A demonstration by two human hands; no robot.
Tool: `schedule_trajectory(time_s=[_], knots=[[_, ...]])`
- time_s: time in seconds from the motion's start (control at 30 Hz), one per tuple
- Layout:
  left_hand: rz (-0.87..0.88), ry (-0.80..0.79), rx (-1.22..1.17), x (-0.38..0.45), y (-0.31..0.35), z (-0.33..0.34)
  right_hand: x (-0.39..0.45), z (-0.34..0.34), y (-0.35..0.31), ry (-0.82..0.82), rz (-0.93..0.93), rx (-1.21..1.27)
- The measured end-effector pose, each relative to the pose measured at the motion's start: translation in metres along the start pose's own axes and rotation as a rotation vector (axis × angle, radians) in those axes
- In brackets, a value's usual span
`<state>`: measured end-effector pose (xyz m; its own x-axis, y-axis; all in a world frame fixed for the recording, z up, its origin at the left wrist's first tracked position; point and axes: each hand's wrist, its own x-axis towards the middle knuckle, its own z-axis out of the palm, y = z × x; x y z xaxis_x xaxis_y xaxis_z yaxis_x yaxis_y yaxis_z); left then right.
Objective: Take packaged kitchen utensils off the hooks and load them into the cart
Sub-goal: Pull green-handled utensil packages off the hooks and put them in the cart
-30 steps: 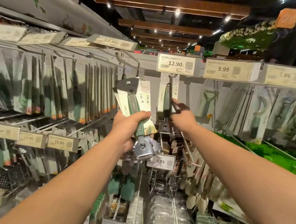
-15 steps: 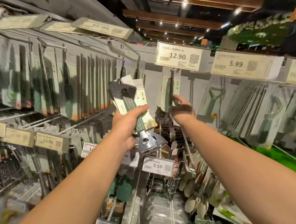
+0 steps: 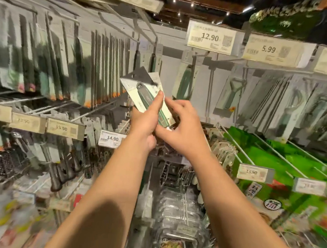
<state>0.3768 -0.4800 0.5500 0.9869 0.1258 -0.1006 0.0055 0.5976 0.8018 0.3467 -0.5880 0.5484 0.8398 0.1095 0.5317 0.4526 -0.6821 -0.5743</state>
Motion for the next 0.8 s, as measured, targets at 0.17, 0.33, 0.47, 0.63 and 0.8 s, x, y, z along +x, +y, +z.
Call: schedule_trajectory(time_s=[0.17, 0.33, 0.47, 0.63, 0.8], knots=[[-0.082, -0.063, 0.044, -0.007, 0.002, -0.018, -0.015, 0.02, -0.008, 0.065, 0.039, 0.044], [-0.176, -0.225, -0.038, -0.013, 0.013, -0.029, -0.009, 0.026, -0.024, 0.115, 0.073, 0.06], [-0.158, -0.244, -0.053, -0.018, 0.013, -0.027, -0.008, 0.03, -0.034, 0.25, 0.104, 0.148], [-0.117, -0.169, -0.006, -0.024, 0.003, -0.027, -0.018, 0.038, -0.035, 0.369, 0.106, 0.152], [-0.082, -0.199, 0.047, -0.029, -0.003, -0.025, -0.03, 0.041, -0.03, 0.449, 0.109, 0.165]])
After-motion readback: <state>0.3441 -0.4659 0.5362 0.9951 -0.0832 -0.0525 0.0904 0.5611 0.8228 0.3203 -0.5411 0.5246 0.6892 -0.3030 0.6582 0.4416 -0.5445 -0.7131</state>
